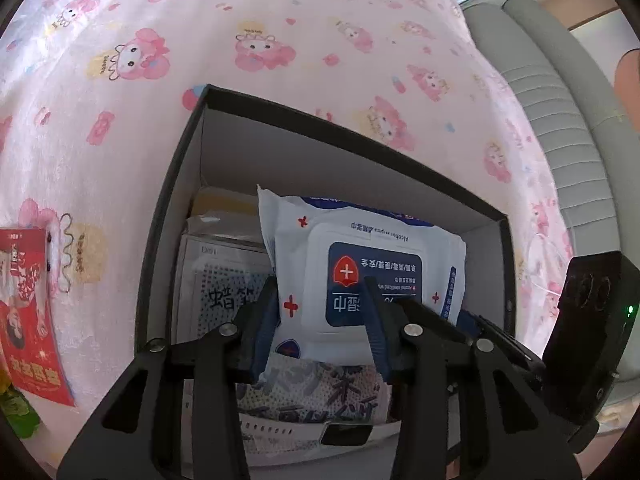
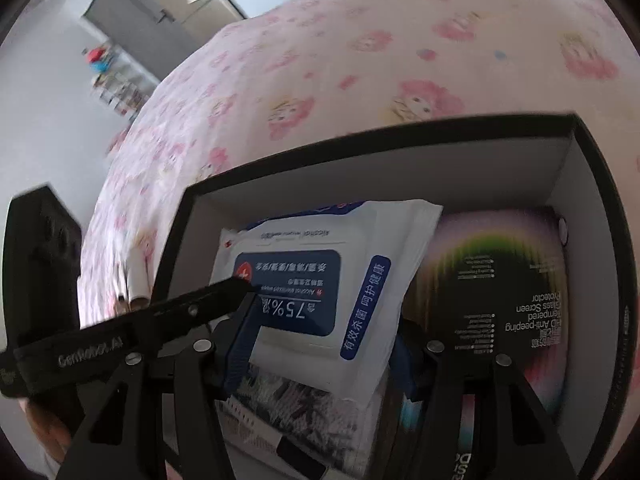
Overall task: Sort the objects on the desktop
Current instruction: 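Lower the wet-wipes pack into the shoebox beside the Smart Devil box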
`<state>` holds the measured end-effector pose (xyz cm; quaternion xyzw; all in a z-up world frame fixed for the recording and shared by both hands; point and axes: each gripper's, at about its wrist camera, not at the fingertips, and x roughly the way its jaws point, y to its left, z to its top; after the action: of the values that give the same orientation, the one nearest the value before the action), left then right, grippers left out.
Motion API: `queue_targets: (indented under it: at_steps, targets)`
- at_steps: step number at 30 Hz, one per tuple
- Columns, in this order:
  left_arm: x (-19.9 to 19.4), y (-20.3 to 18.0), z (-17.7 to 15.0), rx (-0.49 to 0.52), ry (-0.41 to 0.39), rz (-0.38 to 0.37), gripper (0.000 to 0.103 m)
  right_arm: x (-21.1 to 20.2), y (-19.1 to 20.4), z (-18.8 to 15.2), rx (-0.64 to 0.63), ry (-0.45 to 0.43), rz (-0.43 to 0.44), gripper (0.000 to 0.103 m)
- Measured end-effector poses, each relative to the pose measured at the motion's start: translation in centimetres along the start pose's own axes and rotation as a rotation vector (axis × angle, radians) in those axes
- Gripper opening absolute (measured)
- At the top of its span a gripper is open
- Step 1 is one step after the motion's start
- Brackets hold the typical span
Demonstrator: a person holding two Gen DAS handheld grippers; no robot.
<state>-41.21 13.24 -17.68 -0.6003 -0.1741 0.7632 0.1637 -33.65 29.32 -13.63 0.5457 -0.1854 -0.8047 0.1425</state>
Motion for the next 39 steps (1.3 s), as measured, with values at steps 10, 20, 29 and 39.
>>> queue_targets:
  at_steps: [10,20,29,39]
  targets:
    - [-2.2,-1.3,-1.4,0.061,-0.088,0.058,0.047,-3.0,-1.4,-1.2,0.103,-0.054,-0.003,0.055]
    - [0.2,-3.0,-4.5,0.101,0.059,-0.093,0.046,-2.7,-1.4,-1.1,0.064,-0.047,0.023,0.055]
    - [2.0,-2.5,-4.0,0.069,0.076,-0.068,0.046,-3.9,-1.2,-1.0,0.053,-0.11,-0.052,0.055]
    - [1.4,-0.9,-3.1,0.013,-0.037,-0.023,0.026,0.0,-2.3,0.5,0.094,-0.034,-0.045,0.052]
